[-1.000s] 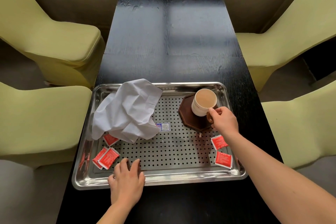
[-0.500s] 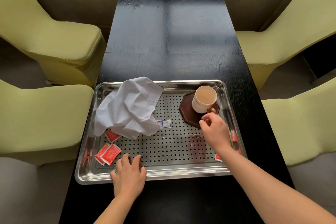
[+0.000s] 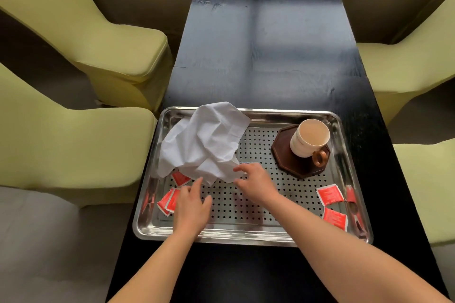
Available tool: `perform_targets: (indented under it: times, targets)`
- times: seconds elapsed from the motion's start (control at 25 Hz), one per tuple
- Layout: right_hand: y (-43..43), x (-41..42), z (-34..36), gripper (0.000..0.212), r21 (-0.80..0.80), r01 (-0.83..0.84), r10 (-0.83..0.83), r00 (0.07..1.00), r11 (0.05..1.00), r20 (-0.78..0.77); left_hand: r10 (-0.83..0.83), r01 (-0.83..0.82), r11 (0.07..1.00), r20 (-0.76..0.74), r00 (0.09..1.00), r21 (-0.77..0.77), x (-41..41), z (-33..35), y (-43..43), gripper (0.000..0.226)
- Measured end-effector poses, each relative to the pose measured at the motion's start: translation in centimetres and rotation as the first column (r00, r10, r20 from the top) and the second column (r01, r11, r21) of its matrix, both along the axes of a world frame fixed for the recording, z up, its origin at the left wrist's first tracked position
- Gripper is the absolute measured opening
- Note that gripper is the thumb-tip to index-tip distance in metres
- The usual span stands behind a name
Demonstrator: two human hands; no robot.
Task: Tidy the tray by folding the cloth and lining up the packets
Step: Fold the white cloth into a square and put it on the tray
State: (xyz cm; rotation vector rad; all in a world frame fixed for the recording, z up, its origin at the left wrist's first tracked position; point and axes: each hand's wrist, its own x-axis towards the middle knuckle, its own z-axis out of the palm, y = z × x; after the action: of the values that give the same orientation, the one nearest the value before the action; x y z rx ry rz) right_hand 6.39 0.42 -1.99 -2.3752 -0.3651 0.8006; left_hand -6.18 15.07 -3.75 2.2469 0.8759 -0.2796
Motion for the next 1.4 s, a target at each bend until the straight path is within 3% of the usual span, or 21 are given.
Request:
perform_targets:
  times: [0.12,0.28,0.4,0.52,0.6,0.68,0.72,0.76,0.84,0.96,1.04,1.16,1.4]
  targets:
    - [2.8,1.2,-0.5,0.035,-0.025,-0.024,0.024,1.0,0.999,0.005,0.005,-0.005,1.0,0.048,0.999,-0.011,1.5,0.3,1.1,0.056]
    - [4.8,2.3,-1.3,0.041,-0.087,-0.07,0.07,0.998,0.994,0.0,-0.207,0.204,0.976,0.021,0.978,0.079,-1.1,-0.3,0.2,0.057]
    - [4.8,2.7,-1.4,0.045,-0.089,-0.01,0.01,1.0,0.996,-0.009,-0.221,0.221,0.973,-0.014,0.975,0.065,-2.6,-1.3,0.0,0.058]
    - [3.9,3.1,-0.1,0.038,0.078,0.213,-0.213,0.977,0.974,-0.006,-0.181,0.179,0.982,0.029,0.983,0.05,-2.2,-1.3,0.1,0.057]
    - [3.2,3.3,1.9,0.024,0.223,0.347,-0.343,0.938,0.911,-0.057,-0.092,0.092,0.996,0.077,0.993,-0.003,-1.5,-0.6,-0.2,0.059]
    - [2.8,3.4,4.3,0.011,0.386,0.43,-0.405,0.902,0.816,-0.149,0.164,-0.134,0.958,0.102,0.981,-0.254,-0.1,0.5,-0.3,0.064]
    - [2.5,3.3,5.7,0.008,0.475,0.455,-0.409,0.89,0.753,-0.203,0.347,-0.272,0.84,0.08,0.934,-0.469,0.9,1.3,-0.4,0.065]
    - [2.2,3.2,7.0,0.008,0.559,0.469,-0.394,0.882,0.684,-0.258,0.519,-0.374,0.637,0.016,0.855,-0.674,1.9,2.1,-0.7,0.067]
    - [1.4,2.8,9.8,0.011,0.694,0.457,-0.316,0.889,0.557,-0.331,0.682,-0.408,0.242,-0.145,0.717,-0.88,3.5,3.7,-1.0,0.067]
    - [-0.2,1.9,13.4,0.019,0.823,0.393,-0.177,0.92,0.411,-0.35,0.713,-0.282,-0.042,-0.226,0.664,-0.959,5.8,6.9,-1.0,0.066]
    - [-1.8,1.2,15.1,0.022,0.858,0.346,-0.094,0.937,0.381,-0.336,0.716,-0.183,-0.122,-0.214,0.664,-0.976,6.9,8.8,-0.7,0.06]
    - [-5.2,-0.4,15.6,0.021,0.848,0.319,-0.048,0.943,0.424,-0.331,0.681,-0.105,-0.043,-0.106,0.725,-0.994,7.9,11.3,-0.7,0.049]
    - [-10.2,-6.3,9.9,0.008,0.604,0.579,-0.311,0.811,0.549,-0.495,0.67,-0.141,0.294,0.099,0.736,-0.945,4.6,13.4,-1.4,0.038]
